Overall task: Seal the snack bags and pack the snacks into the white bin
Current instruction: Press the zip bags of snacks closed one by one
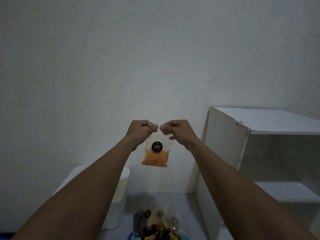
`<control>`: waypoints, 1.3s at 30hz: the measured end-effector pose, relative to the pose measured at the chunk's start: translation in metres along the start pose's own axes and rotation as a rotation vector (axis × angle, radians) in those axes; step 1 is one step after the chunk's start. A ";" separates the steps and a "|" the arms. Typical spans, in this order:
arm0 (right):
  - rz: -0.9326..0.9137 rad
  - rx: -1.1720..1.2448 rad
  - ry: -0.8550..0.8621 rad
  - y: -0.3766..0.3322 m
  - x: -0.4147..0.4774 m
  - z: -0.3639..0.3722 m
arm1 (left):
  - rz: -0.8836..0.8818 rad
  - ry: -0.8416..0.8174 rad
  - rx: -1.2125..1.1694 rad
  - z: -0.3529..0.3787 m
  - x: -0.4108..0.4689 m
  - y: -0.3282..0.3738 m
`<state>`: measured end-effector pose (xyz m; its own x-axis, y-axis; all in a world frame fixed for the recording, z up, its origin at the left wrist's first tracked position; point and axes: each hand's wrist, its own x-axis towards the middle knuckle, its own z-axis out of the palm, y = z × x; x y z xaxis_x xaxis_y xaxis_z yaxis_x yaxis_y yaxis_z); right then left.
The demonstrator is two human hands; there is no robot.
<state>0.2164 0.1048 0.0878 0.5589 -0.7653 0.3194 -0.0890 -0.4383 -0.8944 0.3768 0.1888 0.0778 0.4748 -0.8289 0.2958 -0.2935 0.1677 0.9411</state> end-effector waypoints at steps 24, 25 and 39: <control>0.035 0.034 0.084 0.024 -0.008 -0.002 | -0.051 -0.057 -0.133 -0.004 0.006 -0.025; 0.040 0.042 0.076 0.025 -0.010 0.000 | -0.036 -0.035 -0.127 -0.005 0.006 -0.025; 0.034 -0.111 0.067 0.027 -0.020 0.010 | -0.095 -0.032 0.061 -0.006 0.002 -0.032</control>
<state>0.2116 0.1131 0.0541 0.4981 -0.8086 0.3131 -0.1995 -0.4583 -0.8661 0.3921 0.1852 0.0496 0.4767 -0.8561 0.1998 -0.2989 0.0559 0.9526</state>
